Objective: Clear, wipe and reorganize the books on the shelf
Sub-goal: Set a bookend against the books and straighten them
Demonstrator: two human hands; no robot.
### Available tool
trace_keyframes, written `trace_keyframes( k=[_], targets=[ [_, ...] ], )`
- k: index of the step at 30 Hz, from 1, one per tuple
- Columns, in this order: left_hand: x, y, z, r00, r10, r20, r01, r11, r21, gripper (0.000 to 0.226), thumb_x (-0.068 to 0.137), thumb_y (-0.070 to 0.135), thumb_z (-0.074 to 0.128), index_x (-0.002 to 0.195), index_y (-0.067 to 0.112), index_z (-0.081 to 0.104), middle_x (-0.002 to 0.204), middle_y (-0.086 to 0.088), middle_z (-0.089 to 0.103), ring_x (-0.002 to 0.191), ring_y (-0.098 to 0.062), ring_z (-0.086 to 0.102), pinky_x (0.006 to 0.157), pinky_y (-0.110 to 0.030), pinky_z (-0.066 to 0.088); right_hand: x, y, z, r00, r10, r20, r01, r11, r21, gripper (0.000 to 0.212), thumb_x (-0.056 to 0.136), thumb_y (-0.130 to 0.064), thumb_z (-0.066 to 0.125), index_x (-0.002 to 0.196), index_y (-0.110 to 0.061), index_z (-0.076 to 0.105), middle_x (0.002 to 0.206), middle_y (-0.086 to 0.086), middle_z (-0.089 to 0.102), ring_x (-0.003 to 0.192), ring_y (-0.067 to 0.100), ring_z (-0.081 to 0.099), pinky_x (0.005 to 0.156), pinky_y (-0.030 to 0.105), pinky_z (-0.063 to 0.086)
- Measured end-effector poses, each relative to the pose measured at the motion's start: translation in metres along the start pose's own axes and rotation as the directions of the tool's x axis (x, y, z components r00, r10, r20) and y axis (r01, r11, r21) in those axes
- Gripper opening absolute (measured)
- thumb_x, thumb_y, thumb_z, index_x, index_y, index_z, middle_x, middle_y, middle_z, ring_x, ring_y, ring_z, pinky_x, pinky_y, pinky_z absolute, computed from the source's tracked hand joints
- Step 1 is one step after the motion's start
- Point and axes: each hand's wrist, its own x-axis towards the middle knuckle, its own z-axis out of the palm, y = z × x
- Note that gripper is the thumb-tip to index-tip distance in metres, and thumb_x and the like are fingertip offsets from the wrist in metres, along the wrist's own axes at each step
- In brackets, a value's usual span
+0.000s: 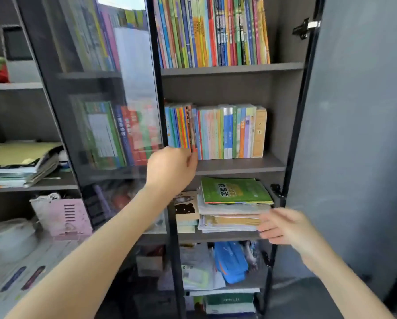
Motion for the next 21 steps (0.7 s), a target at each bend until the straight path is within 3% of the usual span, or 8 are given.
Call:
trace_keyframes(
  k=[2,5,7,10,12,14,17,21],
  targets=[
    [0.012,0.03,0.011,0.997,0.078,-0.004,-0.078,0.993,-0.09,0.041,0.098,0.029,0.043,0.061,0.012,0.046,0.049,0.002,0.038,0.052,-0.026,0.043,0.045,-0.026,0.024,-0.004,0.03,-0.037,0.986,0.163,-0.027,-0.164,0.986,-0.008,0.023,0.098,-0.023,0.051,0.09,-0.007,0.065,0.083,0.014,0.071,0.072,0.027,0.066,0.068,0.033,0.052],
    [0.012,0.067,0.029,0.975,0.215,0.056,-0.202,0.963,-0.181,0.038,0.098,0.03,0.043,0.067,0.011,0.053,0.057,-0.004,0.052,0.058,-0.029,0.052,0.051,-0.03,0.042,-0.021,0.086,-0.079,0.899,0.438,-0.017,-0.438,0.894,-0.099,0.024,0.097,-0.026,0.053,0.098,-0.004,0.063,0.09,0.017,0.071,0.078,0.028,0.067,0.062,0.031,0.054],
    [0.005,0.083,0.042,0.951,0.301,0.073,-0.284,0.942,-0.181,0.038,0.098,0.031,0.043,0.07,0.011,0.057,0.061,-0.006,0.056,0.06,-0.03,0.054,0.054,-0.031,0.046,-0.035,0.119,-0.104,0.834,0.545,-0.091,-0.552,0.826,-0.115,0.029,0.097,-0.03,0.053,0.1,-0.004,0.064,0.087,0.014,0.072,0.08,0.026,0.069,0.062,0.029,0.053],
    [-0.009,0.101,0.064,0.917,0.381,0.118,-0.357,0.915,-0.187,0.038,0.098,0.032,0.043,0.071,0.011,0.059,0.06,-0.003,0.052,0.06,-0.026,0.048,0.053,-0.029,0.036,-0.056,0.156,-0.143,0.74,0.629,-0.236,-0.659,0.749,-0.069,0.04,0.098,-0.037,0.05,0.098,-0.001,0.066,0.083,0.013,0.069,0.079,0.027,0.066,0.065,0.03,0.048],
    [-0.017,0.107,0.077,0.905,0.401,0.142,-0.37,0.907,-0.201,0.037,0.098,0.032,0.045,0.07,0.011,0.059,0.061,-0.002,0.053,0.06,-0.025,0.046,0.053,-0.028,0.032,-0.061,0.172,-0.159,0.715,0.602,-0.355,-0.665,0.742,-0.081,0.043,0.095,-0.041,0.055,0.102,0.0,0.064,0.084,0.014,0.066,0.077,0.026,0.062,0.064,0.03,0.045],
    [-0.026,0.11,0.087,0.895,0.415,0.167,-0.376,0.9,-0.22,0.037,0.097,0.031,0.046,0.066,0.013,0.055,0.06,-0.001,0.053,0.059,-0.024,0.048,0.052,-0.027,0.029,-0.061,0.177,-0.168,0.73,0.458,-0.507,-0.587,0.8,-0.123,0.029,0.089,-0.035,0.066,0.098,-0.009,0.057,0.086,0.008,0.061,0.078,0.024,0.056,0.07,0.031,0.043],
    [-0.036,0.105,0.096,0.892,0.407,0.197,-0.355,0.9,-0.252,0.037,0.096,0.03,0.047,0.063,0.013,0.054,0.057,-0.002,0.055,0.058,-0.027,0.054,0.05,-0.027,0.031,-0.06,0.165,-0.163,0.795,0.335,-0.506,-0.426,0.902,-0.072,0.039,0.086,-0.015,0.07,0.115,-0.02,0.044,0.103,-0.004,0.053,0.098,0.02,0.051,0.083,0.034,0.041],
    [-0.049,0.08,0.1,0.903,0.376,0.209,-0.316,0.91,-0.27,0.036,0.093,0.026,0.048,0.059,0.014,0.05,0.054,-0.004,0.056,0.056,-0.03,0.056,0.05,-0.028,0.043,-0.062,0.165,-0.144,0.793,0.295,-0.533,-0.44,0.883,-0.165,0.046,0.082,-0.01,0.068,0.119,-0.022,0.043,0.112,0.002,0.061,0.1,0.026,0.057,0.087,0.041,0.047]
  ],
)
